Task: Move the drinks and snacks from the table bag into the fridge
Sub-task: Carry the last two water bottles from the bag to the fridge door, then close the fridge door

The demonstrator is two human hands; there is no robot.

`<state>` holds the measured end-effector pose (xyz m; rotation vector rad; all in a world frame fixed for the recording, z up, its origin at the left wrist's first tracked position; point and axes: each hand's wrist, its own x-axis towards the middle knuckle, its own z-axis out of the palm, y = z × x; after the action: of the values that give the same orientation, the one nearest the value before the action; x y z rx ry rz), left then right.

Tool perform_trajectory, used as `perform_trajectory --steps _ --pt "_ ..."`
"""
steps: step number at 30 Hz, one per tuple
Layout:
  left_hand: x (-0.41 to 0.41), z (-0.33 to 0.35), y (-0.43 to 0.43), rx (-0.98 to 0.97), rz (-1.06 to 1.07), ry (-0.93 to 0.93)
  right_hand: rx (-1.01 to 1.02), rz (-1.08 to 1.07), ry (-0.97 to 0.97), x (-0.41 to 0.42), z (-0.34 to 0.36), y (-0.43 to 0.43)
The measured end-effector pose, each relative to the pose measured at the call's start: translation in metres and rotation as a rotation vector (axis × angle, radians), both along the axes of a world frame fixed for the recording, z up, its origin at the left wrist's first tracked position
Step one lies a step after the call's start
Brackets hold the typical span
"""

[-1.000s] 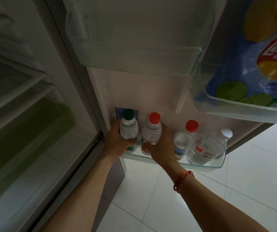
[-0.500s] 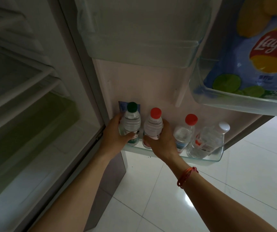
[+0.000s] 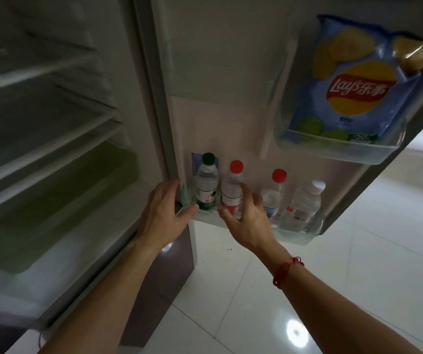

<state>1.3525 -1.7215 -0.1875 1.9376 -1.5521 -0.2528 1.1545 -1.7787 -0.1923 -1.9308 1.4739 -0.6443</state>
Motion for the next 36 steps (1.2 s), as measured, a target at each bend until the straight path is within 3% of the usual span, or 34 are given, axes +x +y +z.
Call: perform_trajectory --steps 13,27,36 --pt "0.027 0.055 0.123 -0.029 0.298 -0.294 -0.315 0.364 0.397 0.046 0.053 0.044" --pt "0.024 0.067 0.17 0.086 0.489 -0.488 -0.412 0.599 0.462 0.06 0.081 0.048" --pt "0.003 0.069 0.198 0.143 0.565 -0.509 -0.451 0.664 0.49 0.05 0.083 0.061"
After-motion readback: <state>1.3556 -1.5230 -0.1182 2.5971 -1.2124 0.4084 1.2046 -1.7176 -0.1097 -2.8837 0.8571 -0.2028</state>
